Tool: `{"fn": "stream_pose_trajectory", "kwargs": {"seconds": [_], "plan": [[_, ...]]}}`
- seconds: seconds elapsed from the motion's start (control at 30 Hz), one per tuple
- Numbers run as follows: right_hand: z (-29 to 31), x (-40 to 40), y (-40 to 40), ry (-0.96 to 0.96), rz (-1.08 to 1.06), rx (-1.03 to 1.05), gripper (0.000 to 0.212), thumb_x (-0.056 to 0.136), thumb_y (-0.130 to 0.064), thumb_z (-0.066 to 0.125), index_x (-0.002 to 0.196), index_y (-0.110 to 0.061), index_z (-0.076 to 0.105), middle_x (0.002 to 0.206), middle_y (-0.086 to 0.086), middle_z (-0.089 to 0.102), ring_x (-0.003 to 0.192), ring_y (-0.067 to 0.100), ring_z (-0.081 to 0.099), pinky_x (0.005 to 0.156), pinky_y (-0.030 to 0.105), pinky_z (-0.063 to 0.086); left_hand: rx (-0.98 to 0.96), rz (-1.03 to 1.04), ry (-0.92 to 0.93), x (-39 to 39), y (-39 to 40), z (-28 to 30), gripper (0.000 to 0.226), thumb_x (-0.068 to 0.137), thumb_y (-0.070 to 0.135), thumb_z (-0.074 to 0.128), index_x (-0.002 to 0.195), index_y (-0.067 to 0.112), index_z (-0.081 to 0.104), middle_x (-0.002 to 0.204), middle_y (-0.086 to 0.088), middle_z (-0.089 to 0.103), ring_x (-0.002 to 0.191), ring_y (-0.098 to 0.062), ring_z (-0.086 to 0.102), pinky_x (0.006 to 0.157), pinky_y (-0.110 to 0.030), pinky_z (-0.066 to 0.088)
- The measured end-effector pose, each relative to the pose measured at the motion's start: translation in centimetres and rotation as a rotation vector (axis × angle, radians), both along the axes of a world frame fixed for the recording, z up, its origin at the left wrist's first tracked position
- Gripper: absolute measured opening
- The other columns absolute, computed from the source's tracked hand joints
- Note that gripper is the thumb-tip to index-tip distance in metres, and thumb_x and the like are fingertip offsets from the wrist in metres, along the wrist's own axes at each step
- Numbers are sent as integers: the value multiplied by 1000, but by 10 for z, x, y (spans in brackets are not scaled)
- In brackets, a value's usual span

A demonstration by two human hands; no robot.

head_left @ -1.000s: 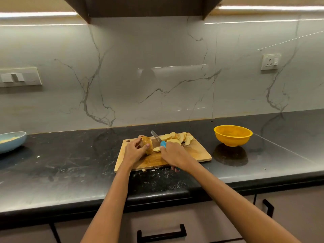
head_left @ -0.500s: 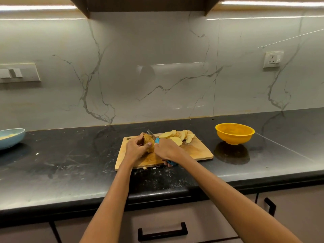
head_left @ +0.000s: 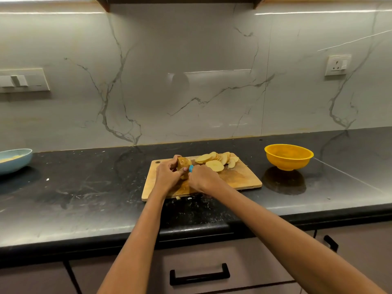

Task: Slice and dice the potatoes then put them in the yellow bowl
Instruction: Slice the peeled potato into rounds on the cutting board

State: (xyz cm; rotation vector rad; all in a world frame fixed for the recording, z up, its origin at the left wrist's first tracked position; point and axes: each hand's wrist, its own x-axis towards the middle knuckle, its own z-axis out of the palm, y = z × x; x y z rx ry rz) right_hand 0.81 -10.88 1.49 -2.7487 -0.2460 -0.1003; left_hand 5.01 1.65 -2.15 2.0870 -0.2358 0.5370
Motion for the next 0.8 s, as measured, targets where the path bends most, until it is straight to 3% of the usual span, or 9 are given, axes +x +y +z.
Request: {"fn": "stream_pose_trajectory", "kwargs": {"seconds": [0.17, 0.3, 0.4, 0.53, 0.63, 0.8], "plan": [[-4, -16, -9, 103, 11, -111, 22, 98, -19, 47, 108, -3, 57, 92, 8, 58, 80, 19, 58, 72, 29, 49, 3, 31, 14, 4, -1, 0, 44, 86, 19, 66, 126, 3, 56, 100, -6, 68, 93, -19, 62, 89, -35, 51], [-5, -25, -36, 231, 7, -72, 32, 100, -28, 39, 111, 1, 50, 85, 11, 60, 62, 16, 57, 49, 22, 43, -31, 24, 40, 9, 3, 0, 50, 83, 22, 69, 129, 9, 55, 119, -5, 63, 111, -21, 57, 100, -40, 46], [-1, -25, -47, 134, 28, -34, 40, 101, -31, 34, 110, 1, 54, 89, 11, 63, 69, 16, 57, 52, 20, 39, -56, 42, 33, 9, 5, -1, 48, 80, 25, 72, 124, 9, 60, 117, -6, 65, 109, -21, 59, 97, -40, 49], [10, -23, -41, -44, 1, 99, 38, 102, -30, 33, 108, 0, 56, 70, 3, 57, 55, 9, 53, 44, 17, 34, -111, 35, 79, 8, 4, 0, 55, 76, 26, 76, 126, 16, 56, 124, -5, 59, 114, -22, 54, 98, -42, 47], [10, -24, -28, -36, 33, 162, 35, 102, -28, 33, 112, 0, 52, 66, 2, 54, 48, 9, 52, 45, 17, 42, -140, 13, 100, 8, 3, 0, 57, 76, 24, 76, 128, 16, 53, 125, -5, 58, 113, -21, 54, 96, -38, 48], [4, -19, -18, -56, 29, 179, 33, 101, -28, 37, 114, -3, 53, 70, -3, 49, 59, 8, 51, 54, 19, 42, -129, 41, 95, 9, 2, -1, 59, 77, 24, 75, 130, 14, 52, 126, -6, 58, 114, -21, 54, 97, -38, 48]]}}
